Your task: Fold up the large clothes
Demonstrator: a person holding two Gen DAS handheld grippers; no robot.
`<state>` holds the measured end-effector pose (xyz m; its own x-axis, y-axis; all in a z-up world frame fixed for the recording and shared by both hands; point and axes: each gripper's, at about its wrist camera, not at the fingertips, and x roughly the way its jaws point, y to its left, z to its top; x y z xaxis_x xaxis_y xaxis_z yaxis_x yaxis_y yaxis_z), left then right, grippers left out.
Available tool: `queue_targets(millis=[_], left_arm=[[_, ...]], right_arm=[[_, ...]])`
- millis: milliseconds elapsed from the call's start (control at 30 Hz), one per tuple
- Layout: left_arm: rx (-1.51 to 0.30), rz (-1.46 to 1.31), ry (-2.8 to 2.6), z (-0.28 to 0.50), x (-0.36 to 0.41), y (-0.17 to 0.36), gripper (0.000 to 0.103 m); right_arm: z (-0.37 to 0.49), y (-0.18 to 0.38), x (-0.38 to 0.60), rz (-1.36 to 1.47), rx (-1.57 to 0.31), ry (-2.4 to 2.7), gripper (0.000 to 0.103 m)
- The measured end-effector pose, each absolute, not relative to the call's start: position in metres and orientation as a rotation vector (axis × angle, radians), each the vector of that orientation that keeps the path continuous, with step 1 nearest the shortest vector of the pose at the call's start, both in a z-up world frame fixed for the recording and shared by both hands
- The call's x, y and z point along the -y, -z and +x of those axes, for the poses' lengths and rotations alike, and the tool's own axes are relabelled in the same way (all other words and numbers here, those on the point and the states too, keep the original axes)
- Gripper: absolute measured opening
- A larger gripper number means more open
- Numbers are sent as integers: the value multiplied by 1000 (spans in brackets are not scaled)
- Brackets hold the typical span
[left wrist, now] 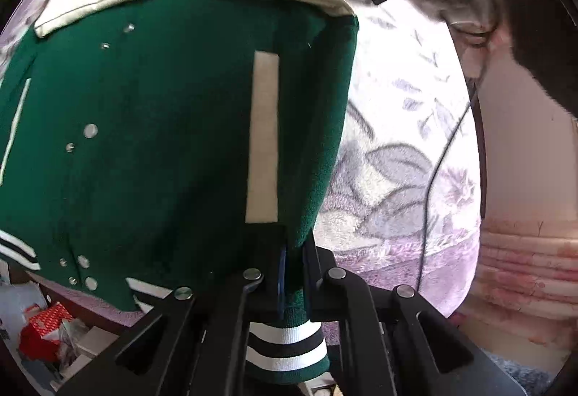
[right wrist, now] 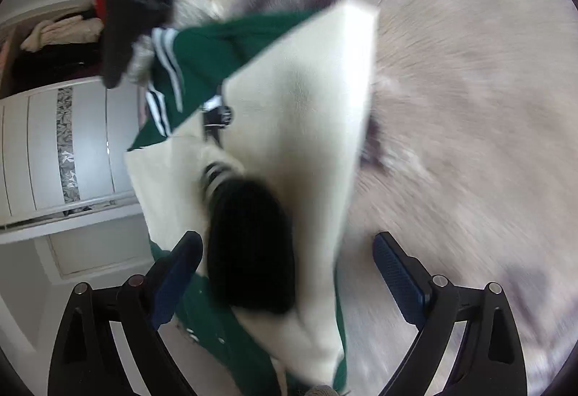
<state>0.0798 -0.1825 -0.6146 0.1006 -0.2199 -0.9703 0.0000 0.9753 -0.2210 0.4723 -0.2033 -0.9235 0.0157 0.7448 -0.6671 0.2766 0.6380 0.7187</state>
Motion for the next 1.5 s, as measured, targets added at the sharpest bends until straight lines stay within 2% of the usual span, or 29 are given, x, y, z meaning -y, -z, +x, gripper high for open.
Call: queue_targets(millis=[67,133,167,200,233,333,400,700,833,967,1133,1267,1400,1467,1500], left_arm=[[-1457,-203,150,81,175,607,5],[-1447,-219,134,82,170,603,5],[-1443,-230,134,83,167,601,5],[-1435,-233,132,83,163,598,5],[-1431,-232,134,82,167,600,5],[-1411,-244,133,79,159,592,5],[-1395,-269,126,75,148,585,5],[-1270,-428,71,50,54,535,4],[-1198,-541,23,43,-20,515,4],[-1146,-629,-22,41,-100,519,4],[-1126,-723,-89,43,-199,561,4],[-1163,-783,-131,47,-263,618,4],[-1219,-895,-103,45,-297,676,6],[-1242,-924,-88,45,-303,687,11],[-1255,-956,-77,44,-308,691,12]], right_arm=[[481,935,191,865,-1596,-428,103],[484,936,187,874,-1594,-410,102],[485,934,187,890,-1577,-406,98],[485,933,188,907,-1569,-400,68],[483,932,187,942,-1565,-426,49],[484,921,178,945,-1564,-441,22],[485,906,170,941,-1554,-433,17],[510,777,109,786,-1556,-372,15],[533,727,35,639,-1581,-339,15],[561,703,-61,496,-1608,-289,15],[588,718,-196,298,-1648,-205,15],[604,762,-289,206,-1672,-102,15],[608,805,-338,148,-1694,15,16],[609,821,-348,141,-1706,44,23],[610,823,-350,159,-1711,40,36]])
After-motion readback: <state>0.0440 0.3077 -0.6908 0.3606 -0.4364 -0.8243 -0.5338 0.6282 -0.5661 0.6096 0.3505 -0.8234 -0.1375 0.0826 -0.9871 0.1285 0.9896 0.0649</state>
